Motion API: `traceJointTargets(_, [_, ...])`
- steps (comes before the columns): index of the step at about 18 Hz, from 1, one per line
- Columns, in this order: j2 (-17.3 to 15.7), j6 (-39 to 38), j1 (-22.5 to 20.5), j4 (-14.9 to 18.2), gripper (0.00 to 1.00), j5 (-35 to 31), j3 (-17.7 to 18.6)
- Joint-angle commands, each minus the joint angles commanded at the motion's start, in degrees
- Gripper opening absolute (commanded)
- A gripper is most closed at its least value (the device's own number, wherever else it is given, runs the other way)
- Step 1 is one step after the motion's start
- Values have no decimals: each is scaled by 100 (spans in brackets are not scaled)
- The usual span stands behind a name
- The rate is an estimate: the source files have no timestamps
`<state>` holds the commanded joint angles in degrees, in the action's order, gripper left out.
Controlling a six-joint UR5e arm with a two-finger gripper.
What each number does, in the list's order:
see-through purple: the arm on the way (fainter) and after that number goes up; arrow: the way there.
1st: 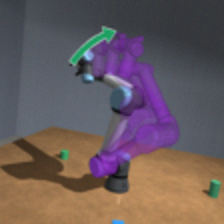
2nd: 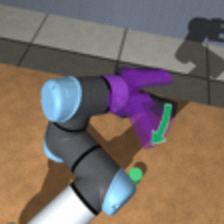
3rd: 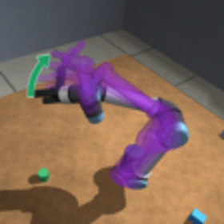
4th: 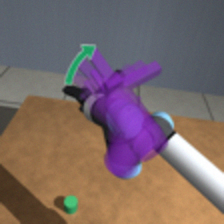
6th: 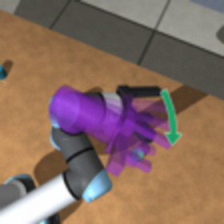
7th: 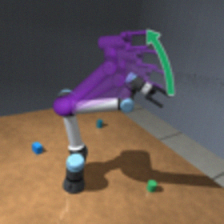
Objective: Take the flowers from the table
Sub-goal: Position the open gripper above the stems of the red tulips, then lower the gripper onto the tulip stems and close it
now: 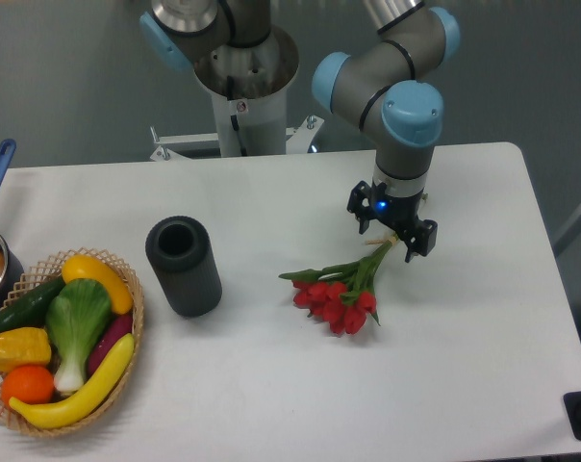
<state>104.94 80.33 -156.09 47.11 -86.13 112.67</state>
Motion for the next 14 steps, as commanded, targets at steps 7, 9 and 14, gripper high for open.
traceJointTargets(7, [184,35,44,17,100,9,70])
traceJointTargets(9, [281,9,79,17,100,26,97])
traceJointTargets(14, [492,-9,150,-9,100,26,-43])
